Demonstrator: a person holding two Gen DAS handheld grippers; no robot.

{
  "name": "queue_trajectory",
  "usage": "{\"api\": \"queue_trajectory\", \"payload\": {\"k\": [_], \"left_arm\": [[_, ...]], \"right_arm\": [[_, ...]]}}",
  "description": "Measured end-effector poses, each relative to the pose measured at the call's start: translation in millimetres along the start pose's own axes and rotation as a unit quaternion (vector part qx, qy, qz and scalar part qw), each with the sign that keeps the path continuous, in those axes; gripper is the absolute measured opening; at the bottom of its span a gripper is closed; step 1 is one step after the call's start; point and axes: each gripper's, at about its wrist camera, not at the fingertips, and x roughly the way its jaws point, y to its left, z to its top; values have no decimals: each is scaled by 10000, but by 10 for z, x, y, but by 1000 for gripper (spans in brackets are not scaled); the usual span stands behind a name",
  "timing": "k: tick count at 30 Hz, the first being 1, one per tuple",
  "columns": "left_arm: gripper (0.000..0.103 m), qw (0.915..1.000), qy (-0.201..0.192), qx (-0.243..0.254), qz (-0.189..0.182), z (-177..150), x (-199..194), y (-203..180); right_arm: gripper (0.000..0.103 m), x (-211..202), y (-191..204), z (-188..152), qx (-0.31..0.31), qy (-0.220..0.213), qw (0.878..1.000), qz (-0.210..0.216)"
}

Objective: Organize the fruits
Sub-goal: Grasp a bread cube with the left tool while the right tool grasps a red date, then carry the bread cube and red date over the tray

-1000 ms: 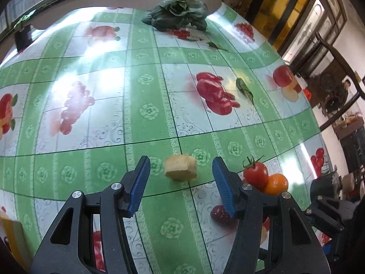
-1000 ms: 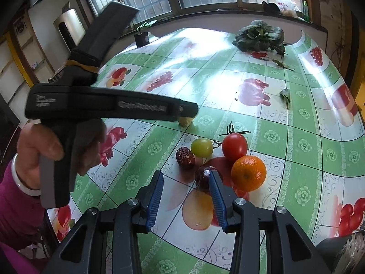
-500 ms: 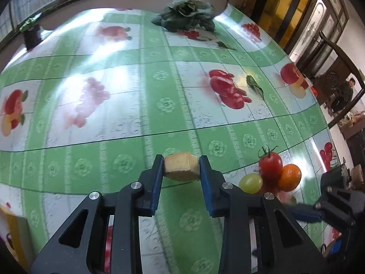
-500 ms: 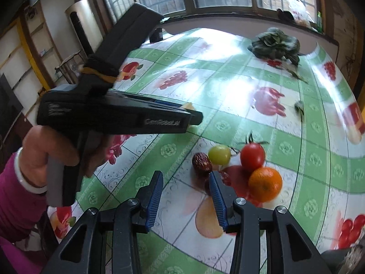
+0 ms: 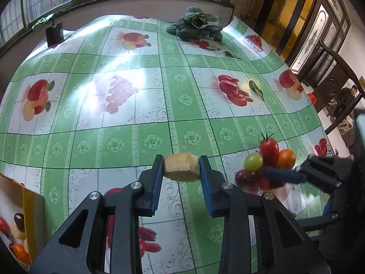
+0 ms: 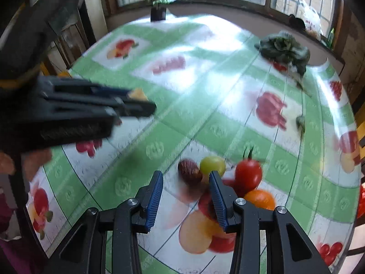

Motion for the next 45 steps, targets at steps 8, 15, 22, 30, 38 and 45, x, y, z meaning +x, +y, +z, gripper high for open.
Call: {"api": "queue_trajectory", "payload": {"k": [8, 15, 22, 30, 38, 45], "left_arm": [[30, 10000, -55, -71, 34, -64, -107, 61], [30, 9998, -9, -180, 119, -155, -136, 118], [30, 9997, -61, -207, 116, -232, -250, 138], [30, 9996, -60, -219, 153, -295, -309, 137], [30, 9990, -190, -334, 226, -393, -461, 172], [30, 9974, -359, -476, 404, -578, -725, 257]], "right_arm": [[41, -4, -52, -76, 205, -115, 9996, 124], [41, 47, -25, 57, 186, -346, 9992, 83], [38, 116, 133, -19, -408, 161, 9989, -153], [30, 234, 56, 72, 36, -104, 9999, -32], [20, 162, 158, -12, 13, -120, 9998, -154], [20, -227, 348, 3, 196, -660, 9975, 175]]}}
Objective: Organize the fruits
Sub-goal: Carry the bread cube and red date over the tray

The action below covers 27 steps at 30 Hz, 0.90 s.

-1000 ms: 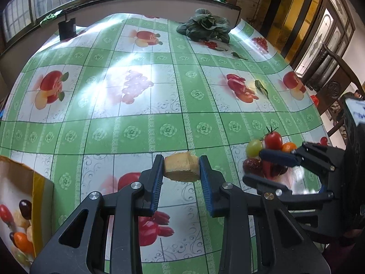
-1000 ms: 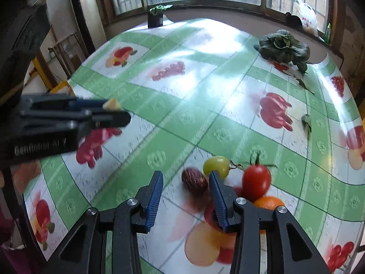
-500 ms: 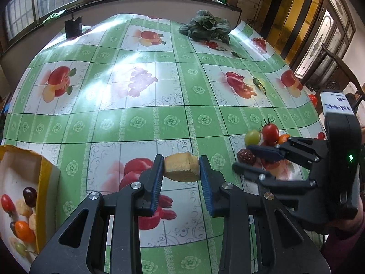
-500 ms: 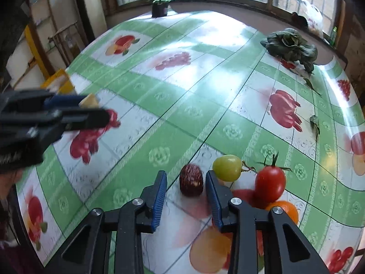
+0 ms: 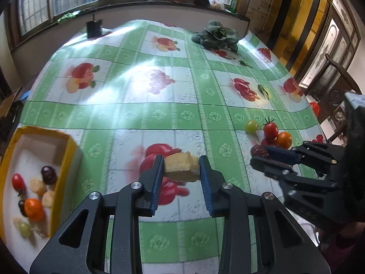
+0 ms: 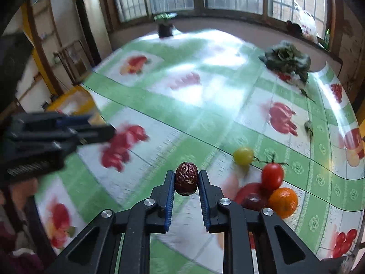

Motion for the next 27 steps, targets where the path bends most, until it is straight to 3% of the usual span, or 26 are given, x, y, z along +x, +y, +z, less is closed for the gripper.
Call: {"api": "queue_trajectory", "payload": {"k": [7, 27], "left_arm": [[30, 9992, -225, -91, 315, -166, -294, 179], [30, 9867, -704, -818, 1215, -580, -986, 1183]], "right_arm": [[20, -151, 392, 76, -10, -284, 9987, 412], [20, 38, 1582, 328, -790, -166, 9908, 1087]]}}
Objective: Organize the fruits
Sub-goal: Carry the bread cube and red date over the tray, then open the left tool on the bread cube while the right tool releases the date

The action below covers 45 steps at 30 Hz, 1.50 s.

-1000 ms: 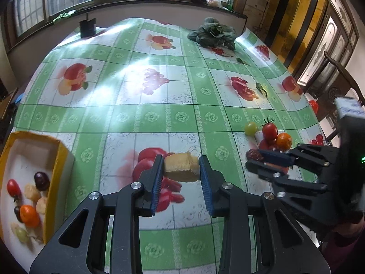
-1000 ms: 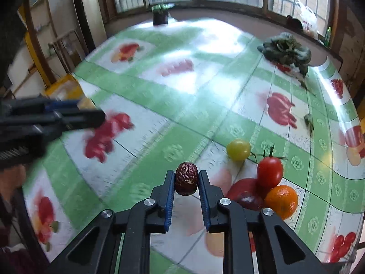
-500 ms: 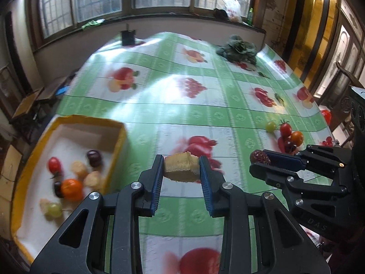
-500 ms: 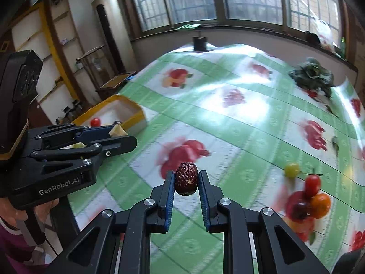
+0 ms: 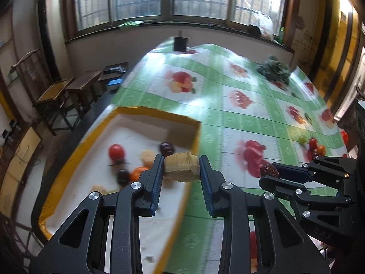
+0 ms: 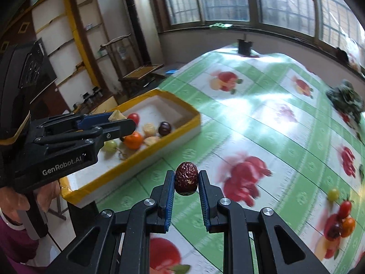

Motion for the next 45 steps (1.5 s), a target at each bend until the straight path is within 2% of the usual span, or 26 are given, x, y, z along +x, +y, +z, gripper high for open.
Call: {"api": "queue_trajectory", "payload": {"k": [7, 12, 21, 27, 39, 45], "left_arm": [[30, 9989, 32, -397, 230, -82, -70, 531], [30, 9978, 165, -553, 321, -174, -26, 753], [30, 9961, 514, -573, 425, -353, 179, 902], [30, 9949, 631, -623, 491, -394, 285, 984], [30, 9936, 712, -690, 542, -426, 385, 991], [32, 9920, 742, -855, 553, -431, 391, 1043]], "right_arm": [[20, 213, 321, 181, -325, 85, 9992, 205], [20, 422, 514, 307, -529, 214, 9978, 338], [20, 917, 770, 446, -864, 613, 9931, 511], [20, 1108, 883, 423, -1029, 821, 9892, 642], [20, 1231, 902, 420, -1135, 907, 9881, 511], [21, 1248, 942, 400, -1128, 894, 9879, 577]]}}
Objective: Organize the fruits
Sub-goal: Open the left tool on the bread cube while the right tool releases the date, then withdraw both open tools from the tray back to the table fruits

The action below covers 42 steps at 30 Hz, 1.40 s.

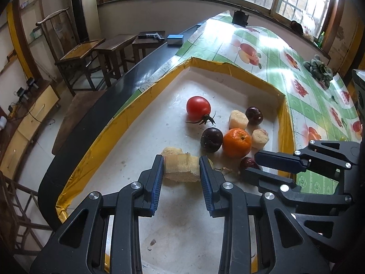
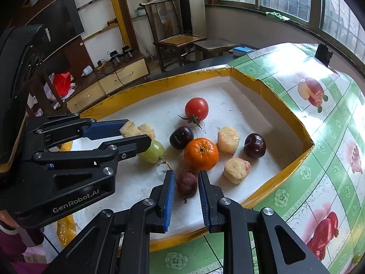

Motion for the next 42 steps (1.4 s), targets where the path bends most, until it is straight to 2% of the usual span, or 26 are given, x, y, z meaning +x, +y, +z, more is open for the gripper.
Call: {"api": "queue_trajectory", "payload": {"k": [4, 9, 11, 19, 26, 31, 33, 42], "left_arm": [[40, 9999, 12, -101, 44, -3, -6, 38], [54, 9998, -119, -150, 101, 19, -90, 31], [57, 9997, -188, -112, 113, 25, -140, 1], [57, 9994, -332, -124, 60, 61, -290, -112], [57, 9991, -393, 46, -160, 81, -384, -374], [58, 9979, -447, 308, -361, 115, -420, -691], [66, 9971, -462, 402, -456, 125, -425, -829], [67, 9913, -382, 879, -898, 150, -402, -1463]], "right_arm": [[24, -74, -57, -37, 190, -93, 9995, 223], [26, -223, -73, -95, 261, -212, 9992, 224], [29, -306, -83, -123, 303, -306, 9988, 235], [32, -626, -274, -307, 672, -599, 9957, 233], [34, -835, -449, -570, 870, -591, 9945, 14], [34, -1010, -670, -849, 1174, -619, 9909, -201], [34, -1108, -770, -976, 1307, -651, 9888, -319], [36, -1591, -1176, -1586, 1915, -729, 9744, -924]]}}
